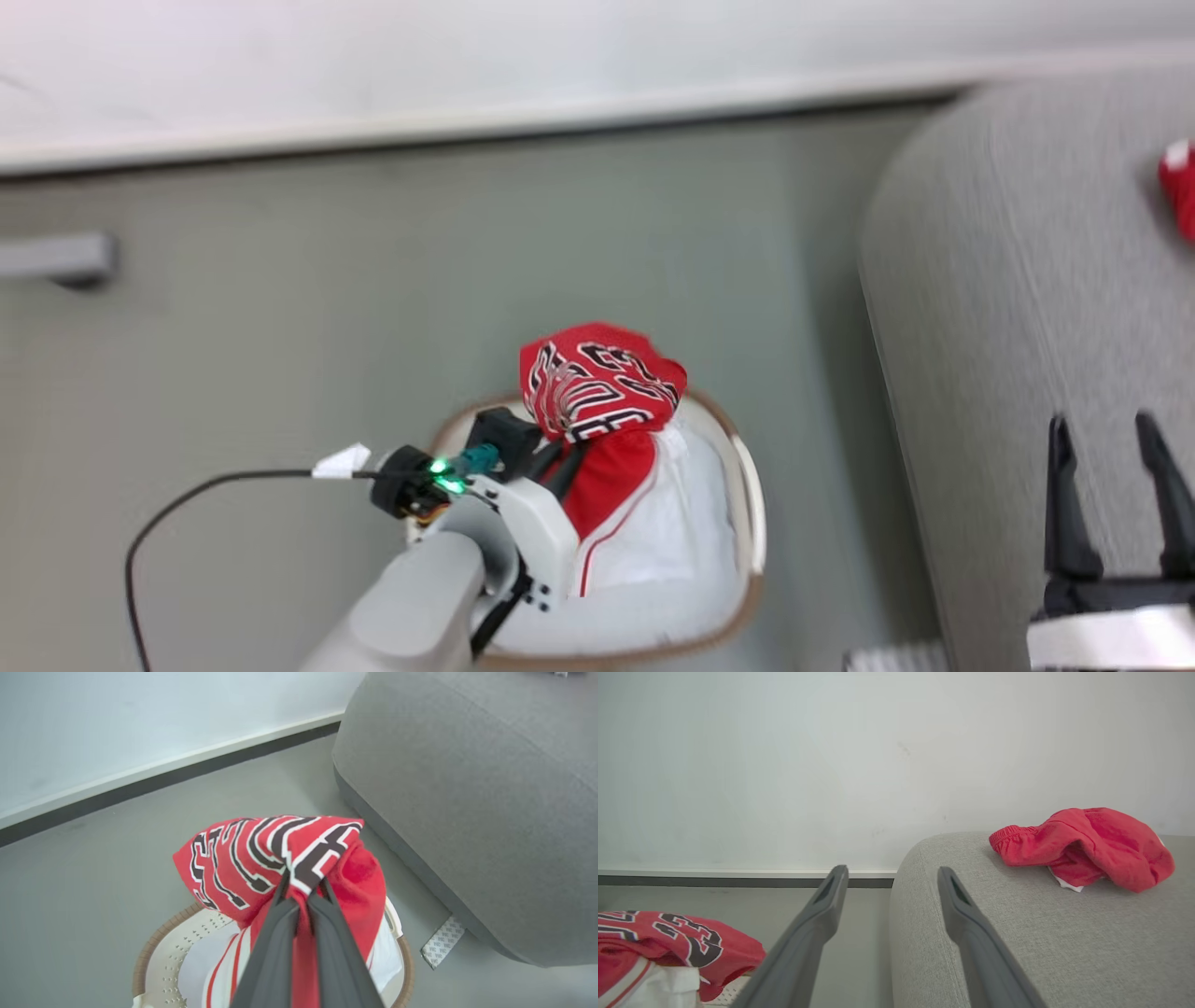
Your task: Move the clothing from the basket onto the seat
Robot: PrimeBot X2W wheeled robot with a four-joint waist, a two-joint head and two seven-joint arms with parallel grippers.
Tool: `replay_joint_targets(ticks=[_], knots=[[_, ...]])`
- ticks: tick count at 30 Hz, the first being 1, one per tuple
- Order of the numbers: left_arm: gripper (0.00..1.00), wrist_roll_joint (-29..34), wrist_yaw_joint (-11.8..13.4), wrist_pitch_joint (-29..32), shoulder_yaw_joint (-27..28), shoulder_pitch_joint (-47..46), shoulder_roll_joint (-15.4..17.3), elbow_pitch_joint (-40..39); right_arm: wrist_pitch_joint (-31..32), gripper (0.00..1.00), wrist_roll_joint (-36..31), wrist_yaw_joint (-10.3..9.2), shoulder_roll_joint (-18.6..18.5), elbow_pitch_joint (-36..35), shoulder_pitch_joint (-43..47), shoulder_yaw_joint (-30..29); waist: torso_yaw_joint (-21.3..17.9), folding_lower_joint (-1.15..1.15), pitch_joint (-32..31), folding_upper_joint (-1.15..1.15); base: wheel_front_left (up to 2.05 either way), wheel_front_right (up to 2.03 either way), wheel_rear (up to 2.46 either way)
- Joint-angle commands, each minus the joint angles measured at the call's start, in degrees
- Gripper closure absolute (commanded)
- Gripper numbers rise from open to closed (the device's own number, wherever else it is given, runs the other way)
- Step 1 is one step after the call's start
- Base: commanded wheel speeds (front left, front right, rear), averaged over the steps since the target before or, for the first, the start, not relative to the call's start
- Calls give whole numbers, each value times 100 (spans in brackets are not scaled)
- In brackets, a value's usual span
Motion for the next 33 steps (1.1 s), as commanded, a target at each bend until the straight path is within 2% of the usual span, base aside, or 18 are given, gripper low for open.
replay_joint_targets(ticks=[1,7,16,25,33], knots=[[100,-67,33,-11,41,161,-1,-150,1,0,-28,-15,-9,51,129,-9,499,1,-833,0,0,0,0],[100,-216,149,13,94,509,98,-911,1,0,-3,-15,-6,172,561,54,590,1,-1478,0,0,0,0],[100,-473,407,642,288,1110,754,-2630,2,0,58,-15,-8,228,1183,219,560,1,-2112,0,0,0,0],[100,-694,909,1318,520,1927,1490,-4443,2,0,141,-15,-7,209,1576,311,396,1,-2443,0,0,0,0],[100,-739,1145,1599,587,2218,1757,-5217,1,0,-89,-15,-6,53,1611,528,345,1,-2462,0,0,0,0]])
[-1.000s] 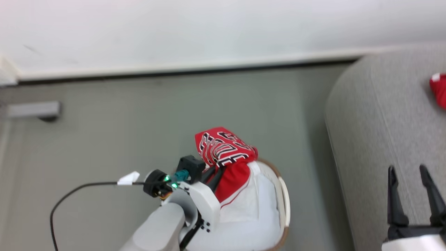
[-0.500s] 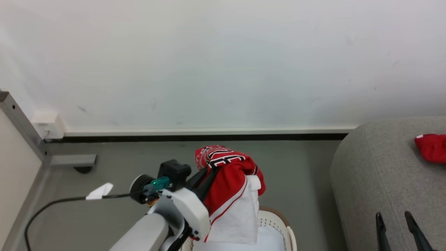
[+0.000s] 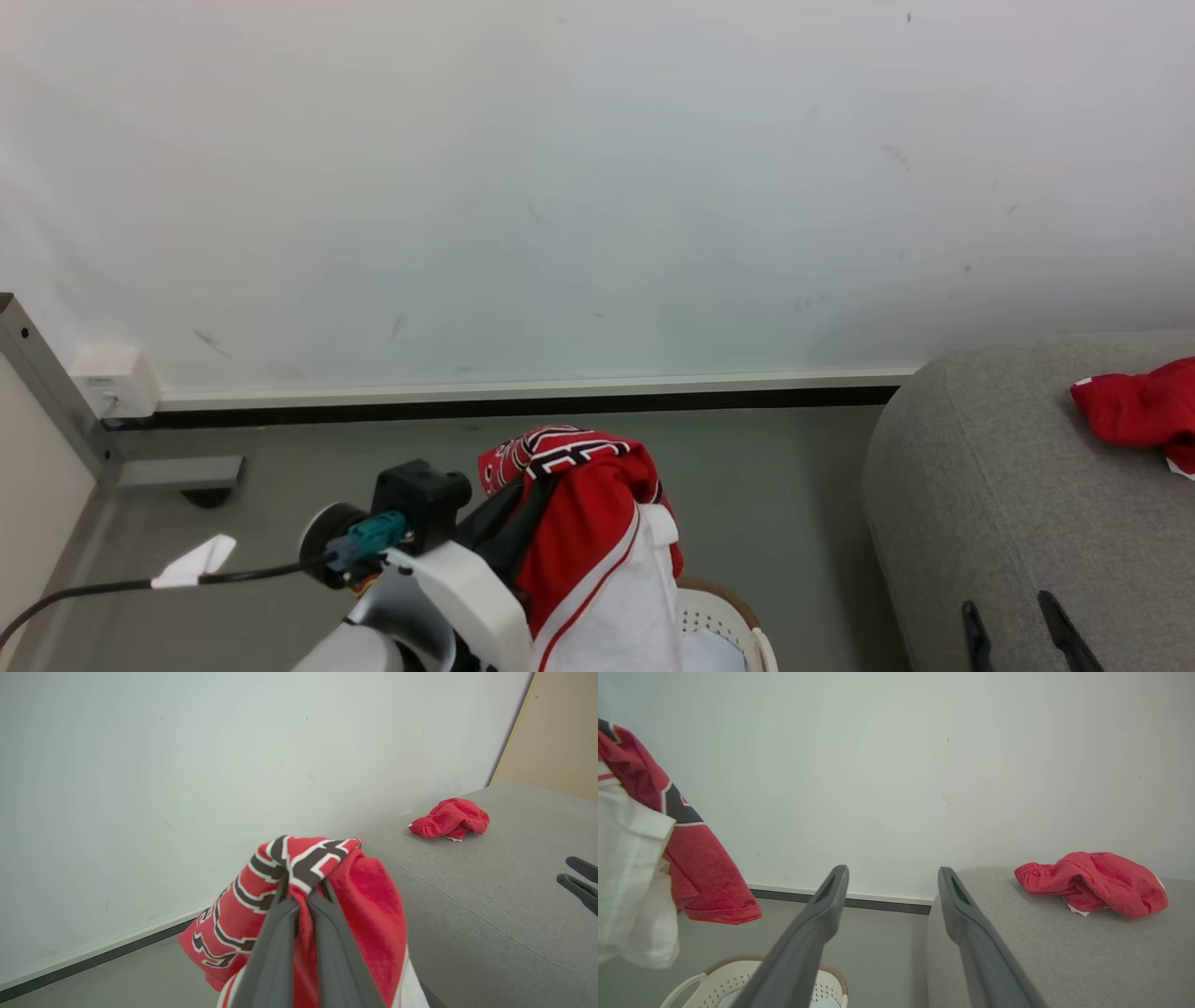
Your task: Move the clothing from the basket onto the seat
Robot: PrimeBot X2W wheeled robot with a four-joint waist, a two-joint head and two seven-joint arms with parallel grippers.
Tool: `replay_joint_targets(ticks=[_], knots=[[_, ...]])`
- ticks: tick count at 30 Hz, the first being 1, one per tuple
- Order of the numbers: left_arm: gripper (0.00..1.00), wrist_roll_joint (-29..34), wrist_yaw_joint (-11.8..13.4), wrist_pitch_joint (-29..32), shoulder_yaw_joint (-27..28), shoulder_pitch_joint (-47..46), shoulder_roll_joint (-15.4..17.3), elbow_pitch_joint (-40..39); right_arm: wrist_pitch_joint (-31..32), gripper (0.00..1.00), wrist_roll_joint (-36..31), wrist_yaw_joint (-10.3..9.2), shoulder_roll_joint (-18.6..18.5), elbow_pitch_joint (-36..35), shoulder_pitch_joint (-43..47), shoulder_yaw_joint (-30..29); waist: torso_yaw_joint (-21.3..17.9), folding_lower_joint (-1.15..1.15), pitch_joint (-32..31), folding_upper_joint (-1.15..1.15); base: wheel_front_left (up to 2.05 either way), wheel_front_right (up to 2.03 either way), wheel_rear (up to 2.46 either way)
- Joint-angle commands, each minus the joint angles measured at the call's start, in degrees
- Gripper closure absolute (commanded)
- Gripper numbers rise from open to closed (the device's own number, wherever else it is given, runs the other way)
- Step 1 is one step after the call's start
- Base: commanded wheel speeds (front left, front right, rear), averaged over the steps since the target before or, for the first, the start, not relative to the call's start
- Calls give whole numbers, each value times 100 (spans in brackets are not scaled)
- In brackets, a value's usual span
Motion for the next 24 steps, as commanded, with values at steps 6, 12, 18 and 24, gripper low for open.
replay_joint_targets(ticks=[6,12,18,24], knots=[[100,-6,-6,143,-72,45,63,-364,1,0,-10,-15,-485,-183,-286,822,-21,1,59,0,0,0,0],[100,-21,-76,212,-213,-45,-56,-582,10,0,558,-15,-1486,-85,-975,1932,3,1,106,0,0,0,0],[100,2,-181,255,-417,-128,-183,-662,195,0,1123,-14,-2205,60,-1901,3091,77,1,132,0,0,0,0],[100,50,-302,299,-651,-217,-320,-652,220,0,1704,-14,-2398,367,-2660,4003,216,1,143,0,0,0,0]])
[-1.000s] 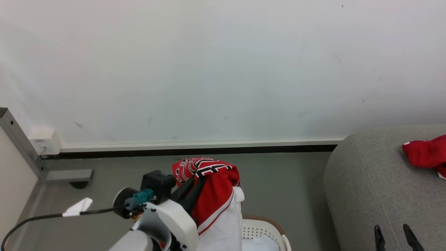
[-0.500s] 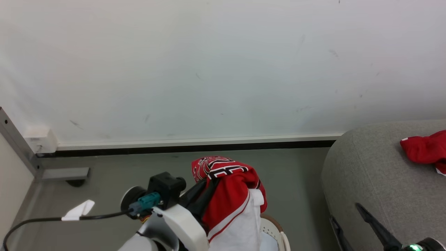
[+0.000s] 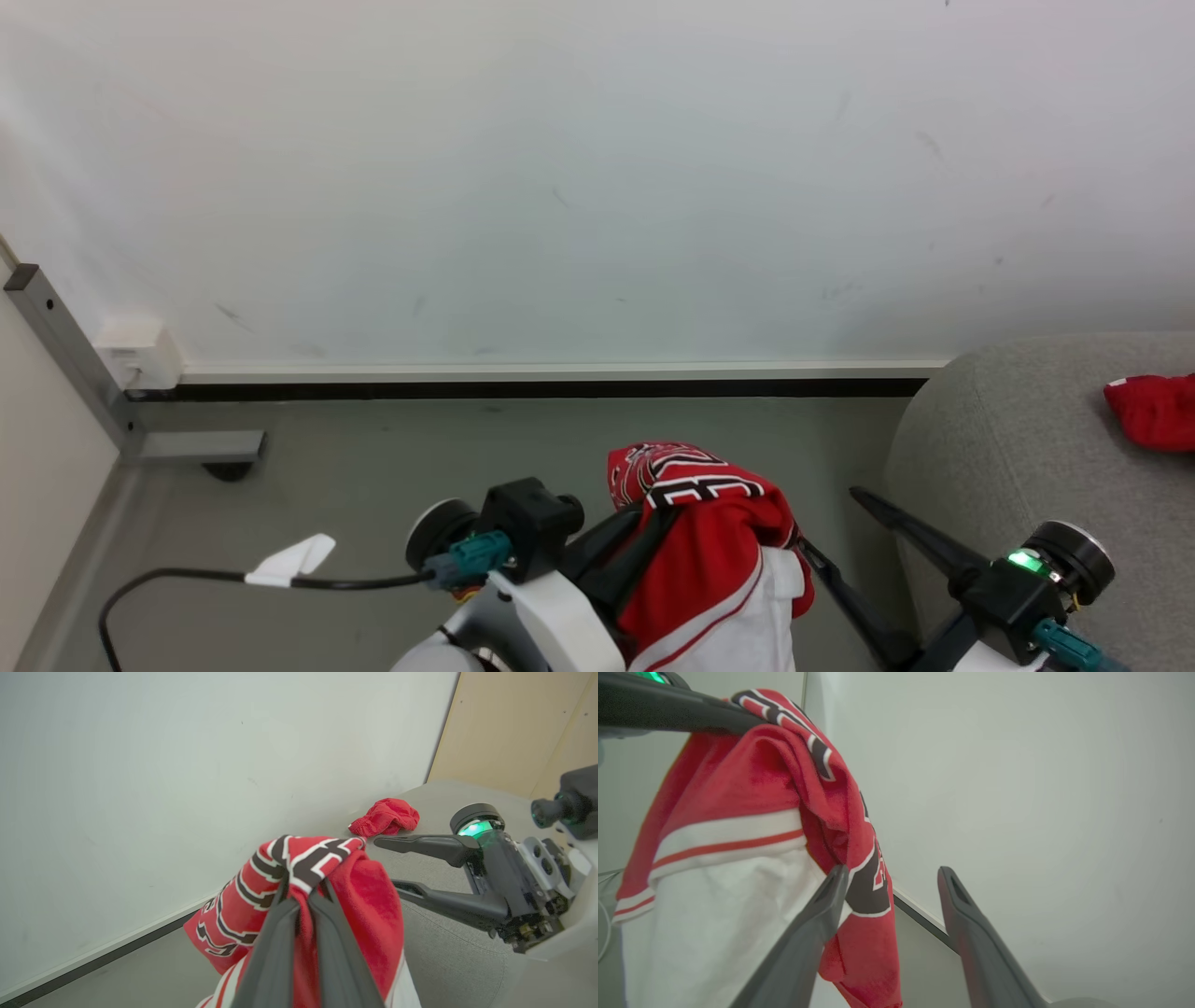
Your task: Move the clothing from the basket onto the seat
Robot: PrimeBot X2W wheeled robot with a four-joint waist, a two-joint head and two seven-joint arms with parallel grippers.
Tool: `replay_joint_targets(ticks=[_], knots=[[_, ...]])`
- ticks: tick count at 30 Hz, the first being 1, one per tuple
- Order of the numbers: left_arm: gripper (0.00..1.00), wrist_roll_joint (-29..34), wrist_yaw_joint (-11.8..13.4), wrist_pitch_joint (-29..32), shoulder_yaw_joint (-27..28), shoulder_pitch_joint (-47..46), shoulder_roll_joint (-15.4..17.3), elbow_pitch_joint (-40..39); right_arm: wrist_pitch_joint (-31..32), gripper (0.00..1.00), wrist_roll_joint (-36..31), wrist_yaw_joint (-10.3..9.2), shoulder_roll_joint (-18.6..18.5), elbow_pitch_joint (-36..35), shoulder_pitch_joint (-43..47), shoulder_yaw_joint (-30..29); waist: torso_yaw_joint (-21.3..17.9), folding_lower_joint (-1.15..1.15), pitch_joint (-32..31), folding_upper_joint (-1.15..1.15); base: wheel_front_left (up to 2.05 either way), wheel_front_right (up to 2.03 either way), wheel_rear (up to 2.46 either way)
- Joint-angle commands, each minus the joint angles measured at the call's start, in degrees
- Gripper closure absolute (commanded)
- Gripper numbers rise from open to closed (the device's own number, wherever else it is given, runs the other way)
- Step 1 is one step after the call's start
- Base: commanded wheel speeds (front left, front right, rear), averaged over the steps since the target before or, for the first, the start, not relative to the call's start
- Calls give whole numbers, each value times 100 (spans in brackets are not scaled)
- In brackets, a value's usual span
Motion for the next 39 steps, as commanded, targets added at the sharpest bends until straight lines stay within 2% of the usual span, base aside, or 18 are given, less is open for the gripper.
replay_joint_targets(ticks=[1,6,10,11,13,14,17,28,29,30,31,32,33,37,39], knots=[[100,50,-40,23,-25,-47,-6,-24,-36,0,113,-15,25,68,-110,76,26,0,6,0,0,0,0],[100,40,-143,60,-197,-122,-113,-42,-106,0,449,-15,221,589,-534,626,125,0,23,0,0,0,0],[100,-16,-219,87,-273,-161,-179,-62,-172,0,839,-15,543,1217,-771,861,179,0,37,0,0,0,0],[100,-27,-237,90,-288,-172,-194,-63,-196,18,917,-15,623,1396,-816,900,198,0,35,0,0,0,0],[100,-72,-266,96,-319,-194,-231,-48,-211,92,1173,-15,794,1773,-845,758,255,0,31,0,0,0,0],[100,-70,-263,93,-320,-207,-225,-39,-234,100,1261,-15,901,1888,-867,670,274,0,32,0,0,0,0],[100,-86,-240,89,-308,-193,-198,-8,-248,100,1682,-14,1191,1992,-784,420,308,0,42,0,0,0,0],[100,-46,-108,-54,-227,-95,-95,197,-252,100,2141,-14,1126,1627,-561,-153,265,0,89,0,0,0,0],[84,-39,-88,-95,-215,-89,-104,222,-252,100,2177,-14,1116,1604,-567,-197,257,0,92,0,0,0,0],[56,-10,-72,-117,-206,-93,-113,248,-252,100,2184,-14,1097,1576,-588,-260,247,0,98,0,0,0,0],[37,7,-47,-146,-212,-90,-120,279,-252,100,2133,-14,1070,1546,-616,-328,236,0,103,0,0,0,0],[8,26,-41,-174,-218,-82,-129,309,-252,100,2092,-15,1058,1515,-633,-375,227,0,107,0,0,0,0],[0,25,-29,-202,-216,-66,-148,338,-253,100,2078,-14,1049,1472,-639,-439,217,0,111,0,0,0,0],[0,29,4,-283,-240,-34,-203,423,-253,100,2021,-14,962,1341,-639,-660,183,0,119,0,0,0,0],[0,44,49,-374,-269,8,-271,531,-253,100,1992,-15,910,1182,-593,-960,114,0,131,0,0,0,0]])
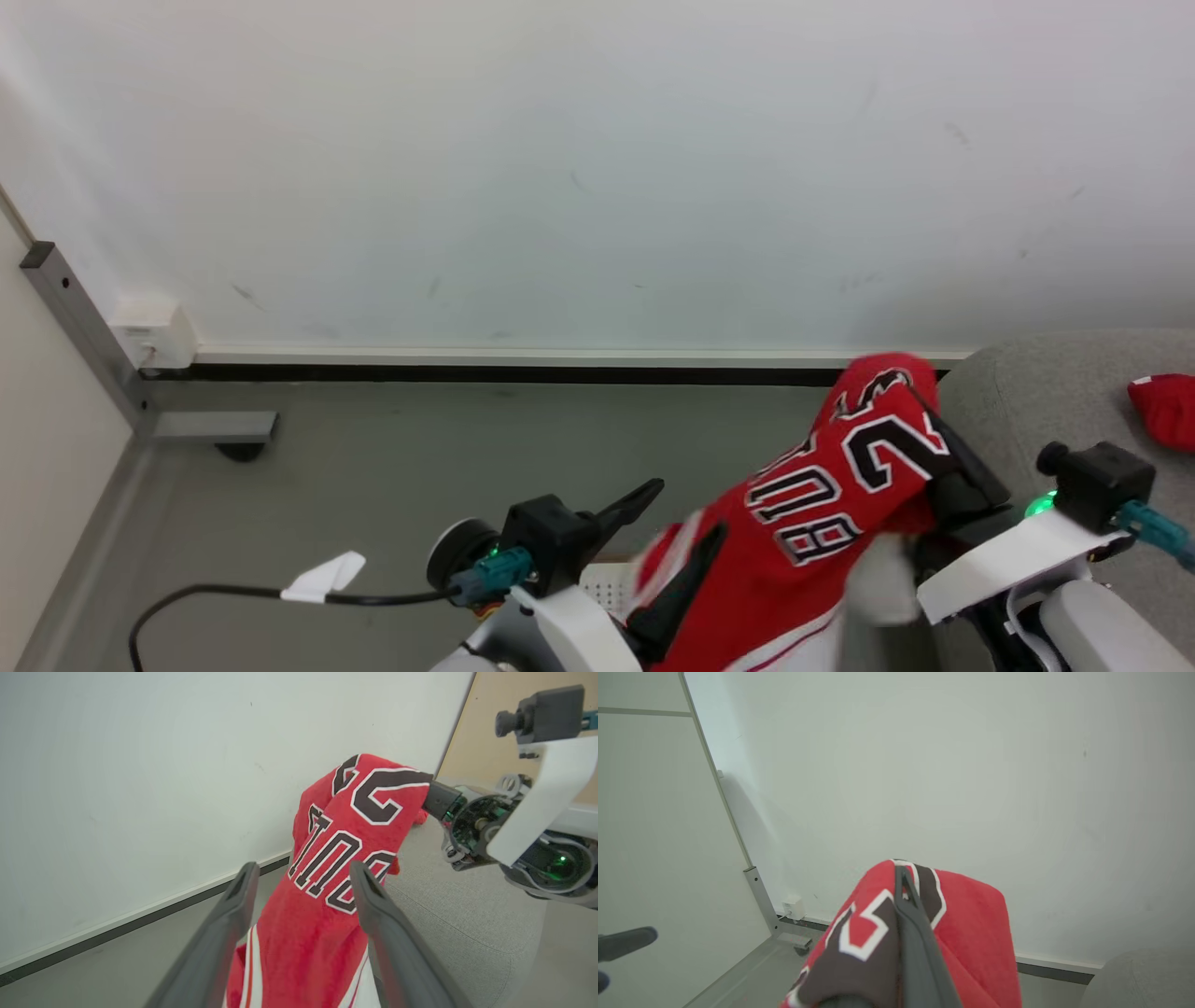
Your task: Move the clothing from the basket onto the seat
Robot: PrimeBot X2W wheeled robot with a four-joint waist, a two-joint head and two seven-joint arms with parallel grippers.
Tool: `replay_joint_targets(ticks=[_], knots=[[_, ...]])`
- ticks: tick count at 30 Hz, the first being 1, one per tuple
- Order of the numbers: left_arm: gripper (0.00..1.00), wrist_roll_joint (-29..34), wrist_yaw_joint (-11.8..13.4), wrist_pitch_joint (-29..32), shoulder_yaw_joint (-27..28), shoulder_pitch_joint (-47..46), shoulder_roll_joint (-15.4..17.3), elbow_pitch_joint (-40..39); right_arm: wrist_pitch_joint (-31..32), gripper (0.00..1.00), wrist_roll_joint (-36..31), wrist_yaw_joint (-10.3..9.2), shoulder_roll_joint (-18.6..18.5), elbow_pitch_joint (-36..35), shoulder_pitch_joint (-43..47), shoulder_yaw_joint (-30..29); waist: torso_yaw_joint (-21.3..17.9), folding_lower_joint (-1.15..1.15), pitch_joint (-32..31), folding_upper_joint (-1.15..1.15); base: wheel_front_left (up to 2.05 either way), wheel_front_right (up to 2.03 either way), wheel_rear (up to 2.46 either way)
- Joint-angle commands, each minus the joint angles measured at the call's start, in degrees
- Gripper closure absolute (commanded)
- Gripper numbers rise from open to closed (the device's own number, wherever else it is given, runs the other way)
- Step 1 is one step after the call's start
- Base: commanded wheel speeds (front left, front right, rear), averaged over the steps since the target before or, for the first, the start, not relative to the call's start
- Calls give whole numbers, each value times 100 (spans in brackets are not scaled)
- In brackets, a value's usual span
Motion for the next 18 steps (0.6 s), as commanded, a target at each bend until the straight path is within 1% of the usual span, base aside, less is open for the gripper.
replay_joint_targets(ticks=[1,8,18], knots=[[0,58,28,-77,-8,74,-46,59,-19,100,-4,-14,-58,-77,71,-113,-46,0,12,0,0,0,0],[0,17,-26,-266,-147,164,-222,294,-19,100,-114,-13,-305,-387,168,-446,-320,0,39,0,0,0,0],[0,62,-106,-476,-271,-5,-430,548,71,100,-159,-13,-548,-819,291,-749,-1035,0,131,0,0,0,0]])
